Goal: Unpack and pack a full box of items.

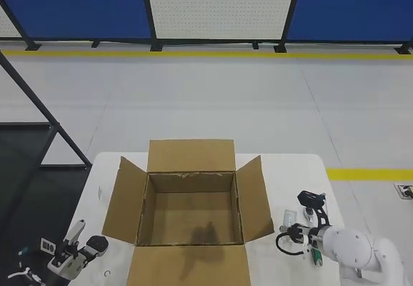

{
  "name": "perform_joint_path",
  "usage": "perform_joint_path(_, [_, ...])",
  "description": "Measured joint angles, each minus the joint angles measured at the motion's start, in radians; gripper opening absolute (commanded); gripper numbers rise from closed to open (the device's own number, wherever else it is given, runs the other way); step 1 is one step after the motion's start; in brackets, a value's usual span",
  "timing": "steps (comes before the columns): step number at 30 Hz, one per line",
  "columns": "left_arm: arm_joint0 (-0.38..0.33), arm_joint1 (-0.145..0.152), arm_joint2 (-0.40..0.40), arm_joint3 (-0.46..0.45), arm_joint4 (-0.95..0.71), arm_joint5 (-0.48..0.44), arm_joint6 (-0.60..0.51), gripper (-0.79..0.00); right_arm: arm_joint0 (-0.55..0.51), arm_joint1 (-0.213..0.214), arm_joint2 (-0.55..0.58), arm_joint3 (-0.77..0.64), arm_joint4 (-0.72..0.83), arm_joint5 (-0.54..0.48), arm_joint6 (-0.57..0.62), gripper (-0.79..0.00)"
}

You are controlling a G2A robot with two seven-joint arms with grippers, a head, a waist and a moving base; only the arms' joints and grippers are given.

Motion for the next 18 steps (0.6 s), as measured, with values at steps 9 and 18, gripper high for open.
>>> perform_joint_path(9, [0.007,-0.001,0.002,-0.006,0.007,-0.004,0.003,0.0,0.1,0.009,-0.067,0.188,-0.087,0.043,0.041,-0.767])
perform_joint_path(18, [0.011,-0.001,0.004,-0.011,0.019,-0.007,0.005,0.0,0.116,0.016,-0.089,0.225,-0.078,0.042,0.029,-0.48])
